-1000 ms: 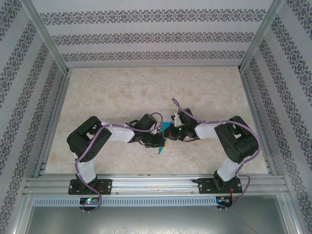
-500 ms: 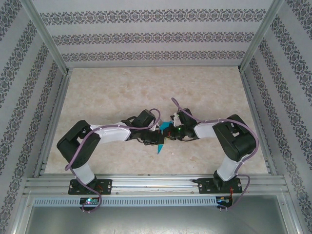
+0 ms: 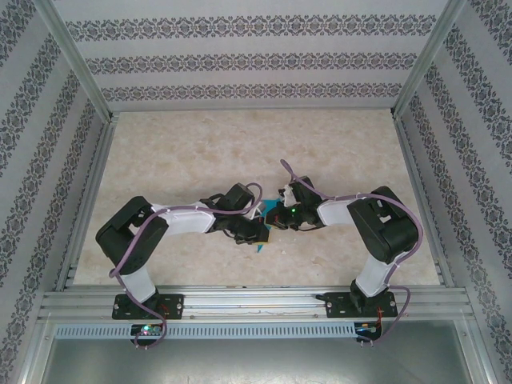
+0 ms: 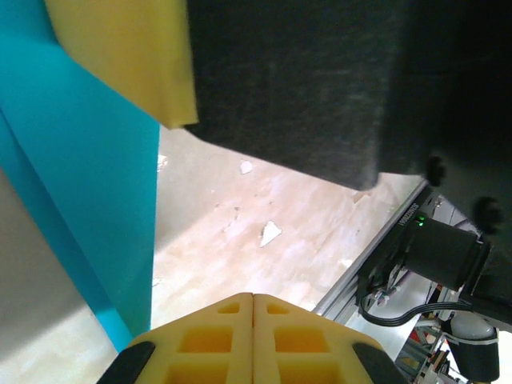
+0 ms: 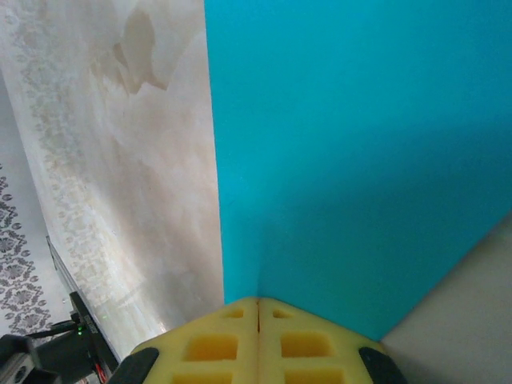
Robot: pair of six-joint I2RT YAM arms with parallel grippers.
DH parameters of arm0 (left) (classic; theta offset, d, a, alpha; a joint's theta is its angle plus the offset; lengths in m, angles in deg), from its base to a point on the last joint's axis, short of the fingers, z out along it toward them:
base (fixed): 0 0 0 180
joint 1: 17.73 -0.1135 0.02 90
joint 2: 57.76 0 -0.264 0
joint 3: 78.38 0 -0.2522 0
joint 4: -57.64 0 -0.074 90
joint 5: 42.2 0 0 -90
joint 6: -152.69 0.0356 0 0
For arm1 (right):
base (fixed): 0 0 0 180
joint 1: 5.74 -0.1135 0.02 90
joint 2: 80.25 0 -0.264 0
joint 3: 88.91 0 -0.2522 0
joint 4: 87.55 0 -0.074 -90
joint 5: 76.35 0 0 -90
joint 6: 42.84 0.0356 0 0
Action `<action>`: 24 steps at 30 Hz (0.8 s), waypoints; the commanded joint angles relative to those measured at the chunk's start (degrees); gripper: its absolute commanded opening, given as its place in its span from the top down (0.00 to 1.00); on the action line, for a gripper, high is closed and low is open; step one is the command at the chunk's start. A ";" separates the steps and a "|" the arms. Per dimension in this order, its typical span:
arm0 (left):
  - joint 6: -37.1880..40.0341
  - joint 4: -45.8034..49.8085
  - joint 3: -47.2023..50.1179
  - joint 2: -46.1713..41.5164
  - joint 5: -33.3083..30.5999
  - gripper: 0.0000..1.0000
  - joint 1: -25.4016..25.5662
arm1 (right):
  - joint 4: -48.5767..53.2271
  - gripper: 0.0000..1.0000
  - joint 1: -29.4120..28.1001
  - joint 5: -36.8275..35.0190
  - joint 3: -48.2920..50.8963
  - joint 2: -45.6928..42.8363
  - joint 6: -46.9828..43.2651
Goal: Fold a paper plane with a square sheet of paper (fold left side to right side)
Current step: Fold the wing for the fifth time at the center of the table.
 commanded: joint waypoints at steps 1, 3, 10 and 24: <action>-0.03 -0.23 0.17 1.23 -0.12 0.93 -0.42 | 5.33 1.00 -1.26 -5.37 1.32 4.43 -1.01; 0.02 -0.49 0.19 1.63 -0.20 0.93 -0.44 | 5.64 1.00 -1.34 -5.38 1.15 4.43 -1.26; -0.32 -1.53 1.06 2.56 -0.32 0.93 -0.44 | 6.21 1.00 -1.52 -5.54 0.79 4.70 -1.44; -0.59 -2.48 2.61 3.09 -1.01 0.94 -0.44 | 8.62 1.00 -1.79 -6.51 -0.07 4.96 -2.53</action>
